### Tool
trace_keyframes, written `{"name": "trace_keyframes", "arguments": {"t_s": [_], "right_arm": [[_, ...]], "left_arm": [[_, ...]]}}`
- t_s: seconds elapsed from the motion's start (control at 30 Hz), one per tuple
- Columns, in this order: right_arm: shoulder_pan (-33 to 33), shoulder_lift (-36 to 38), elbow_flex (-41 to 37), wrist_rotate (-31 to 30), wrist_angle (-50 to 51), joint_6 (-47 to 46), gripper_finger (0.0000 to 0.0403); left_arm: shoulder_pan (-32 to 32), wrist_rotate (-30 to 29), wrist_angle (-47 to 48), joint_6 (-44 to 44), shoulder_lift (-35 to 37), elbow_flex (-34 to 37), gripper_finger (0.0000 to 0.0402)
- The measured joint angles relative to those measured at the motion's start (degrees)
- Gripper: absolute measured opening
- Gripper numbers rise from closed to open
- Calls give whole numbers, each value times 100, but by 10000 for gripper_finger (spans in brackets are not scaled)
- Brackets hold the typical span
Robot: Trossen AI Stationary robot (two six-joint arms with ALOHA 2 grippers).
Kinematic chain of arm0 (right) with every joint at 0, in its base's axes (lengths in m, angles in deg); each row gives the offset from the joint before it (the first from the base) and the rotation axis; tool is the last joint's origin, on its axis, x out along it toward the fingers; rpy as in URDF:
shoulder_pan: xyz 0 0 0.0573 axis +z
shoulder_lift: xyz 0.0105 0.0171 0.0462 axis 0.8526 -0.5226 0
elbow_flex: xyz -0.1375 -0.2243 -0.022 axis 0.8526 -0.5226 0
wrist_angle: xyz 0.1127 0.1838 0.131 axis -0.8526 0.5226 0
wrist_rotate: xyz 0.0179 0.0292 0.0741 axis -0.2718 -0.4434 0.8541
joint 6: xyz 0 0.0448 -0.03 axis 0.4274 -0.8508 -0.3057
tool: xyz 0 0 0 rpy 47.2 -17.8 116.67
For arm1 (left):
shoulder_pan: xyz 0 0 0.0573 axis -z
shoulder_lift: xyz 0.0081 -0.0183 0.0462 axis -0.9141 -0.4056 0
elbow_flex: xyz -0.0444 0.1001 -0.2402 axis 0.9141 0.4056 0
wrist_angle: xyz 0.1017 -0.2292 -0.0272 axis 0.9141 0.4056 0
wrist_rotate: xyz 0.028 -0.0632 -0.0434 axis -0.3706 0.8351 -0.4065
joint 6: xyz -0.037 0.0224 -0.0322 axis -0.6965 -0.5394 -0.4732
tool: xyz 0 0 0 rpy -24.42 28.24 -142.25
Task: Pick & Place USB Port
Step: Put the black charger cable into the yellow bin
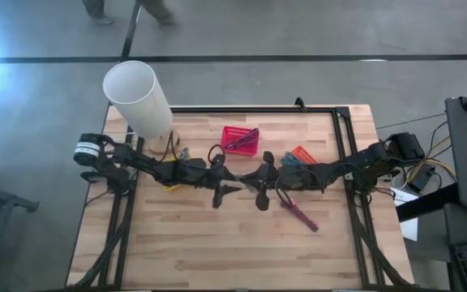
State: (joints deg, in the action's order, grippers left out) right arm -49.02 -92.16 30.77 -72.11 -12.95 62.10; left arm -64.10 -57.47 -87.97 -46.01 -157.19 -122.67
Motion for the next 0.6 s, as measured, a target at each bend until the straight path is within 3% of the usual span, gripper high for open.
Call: {"name": "trace_keyframes", "arguments": {"t_s": [0.27,0.6], "right_arm": [[-17,2,0,5,-12,104,18],[-15,2,11,9,-321,209,18]], "left_arm": [[3,263,-519,8,2,-25,226],[3,221,-520,43,-349,-547,218]]}}
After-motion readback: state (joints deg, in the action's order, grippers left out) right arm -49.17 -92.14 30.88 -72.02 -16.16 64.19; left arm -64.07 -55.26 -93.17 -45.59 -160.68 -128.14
